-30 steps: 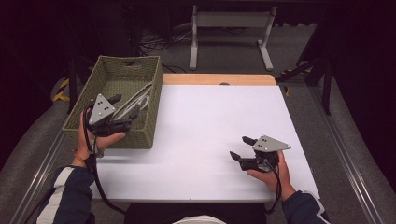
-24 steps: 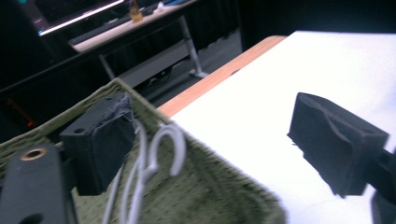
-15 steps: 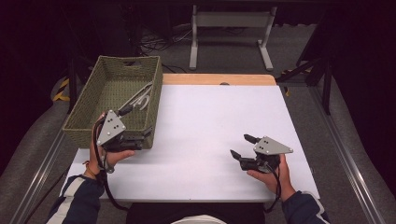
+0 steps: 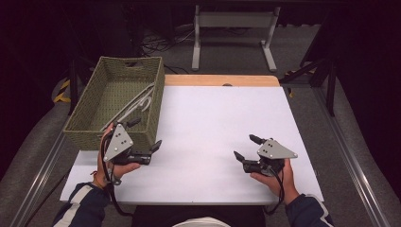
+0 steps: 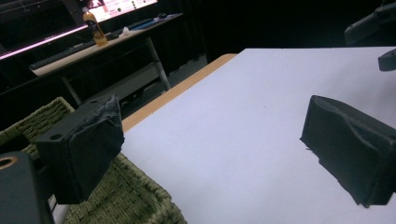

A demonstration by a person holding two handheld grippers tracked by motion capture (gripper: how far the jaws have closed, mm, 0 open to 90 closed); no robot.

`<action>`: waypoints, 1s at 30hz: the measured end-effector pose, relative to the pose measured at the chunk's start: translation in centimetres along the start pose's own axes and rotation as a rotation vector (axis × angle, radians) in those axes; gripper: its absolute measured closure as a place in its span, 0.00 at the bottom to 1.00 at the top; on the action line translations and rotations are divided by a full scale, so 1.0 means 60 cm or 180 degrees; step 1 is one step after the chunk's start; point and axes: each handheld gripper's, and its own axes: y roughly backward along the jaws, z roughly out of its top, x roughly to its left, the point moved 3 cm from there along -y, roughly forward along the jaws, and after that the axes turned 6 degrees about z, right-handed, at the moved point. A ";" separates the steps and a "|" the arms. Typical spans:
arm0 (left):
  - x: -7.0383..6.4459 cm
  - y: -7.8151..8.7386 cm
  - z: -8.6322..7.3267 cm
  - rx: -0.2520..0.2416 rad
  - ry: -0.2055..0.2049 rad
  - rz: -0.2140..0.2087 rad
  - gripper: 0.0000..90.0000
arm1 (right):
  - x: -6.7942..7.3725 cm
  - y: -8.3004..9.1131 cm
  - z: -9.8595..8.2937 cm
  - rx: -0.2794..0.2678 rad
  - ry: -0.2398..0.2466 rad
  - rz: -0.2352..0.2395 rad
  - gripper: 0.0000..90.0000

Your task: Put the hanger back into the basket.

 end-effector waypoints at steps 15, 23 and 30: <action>-0.027 -0.003 -0.060 0.0150 0.0123 -0.0071 0.06 | 0.006 -0.007 -0.005 0.0024 0.0082 -0.0097 0.18; -0.051 -0.010 -0.093 0.0352 0.0115 -0.0177 0.07 | 0.014 -0.012 -0.013 0.0061 0.0123 -0.0097 0.18; -0.057 -0.014 -0.101 0.0411 0.0122 -0.0183 0.07 | 0.018 -0.015 -0.015 0.0054 0.0146 -0.0091 0.18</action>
